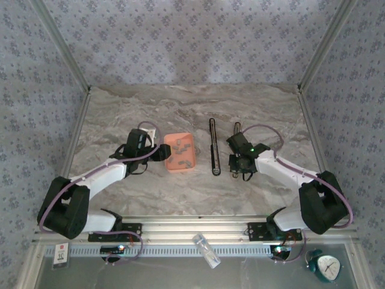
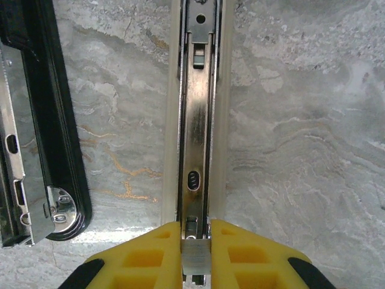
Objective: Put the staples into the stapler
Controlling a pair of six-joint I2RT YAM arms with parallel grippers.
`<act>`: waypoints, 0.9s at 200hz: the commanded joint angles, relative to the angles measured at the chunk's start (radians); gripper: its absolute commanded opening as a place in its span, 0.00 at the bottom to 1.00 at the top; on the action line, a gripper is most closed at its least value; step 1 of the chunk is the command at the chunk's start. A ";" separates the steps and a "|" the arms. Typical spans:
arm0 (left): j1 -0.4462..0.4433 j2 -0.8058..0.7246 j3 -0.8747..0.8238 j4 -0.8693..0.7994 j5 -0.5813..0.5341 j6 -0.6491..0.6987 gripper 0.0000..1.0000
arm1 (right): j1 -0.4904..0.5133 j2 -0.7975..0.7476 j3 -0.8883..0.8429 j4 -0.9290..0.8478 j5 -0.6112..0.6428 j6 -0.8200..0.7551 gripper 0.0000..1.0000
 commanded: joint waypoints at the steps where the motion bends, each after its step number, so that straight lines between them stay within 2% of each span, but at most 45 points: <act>1: -0.007 0.002 0.035 0.006 -0.007 0.005 0.57 | 0.009 -0.014 -0.009 -0.011 -0.001 -0.008 0.16; 95: -0.007 0.006 0.035 0.008 -0.009 0.001 0.57 | 0.020 -0.056 0.022 -0.038 0.025 -0.010 0.16; 180: -0.009 0.011 0.034 0.009 -0.008 0.001 0.57 | 0.019 -0.013 -0.004 -0.011 0.005 -0.006 0.16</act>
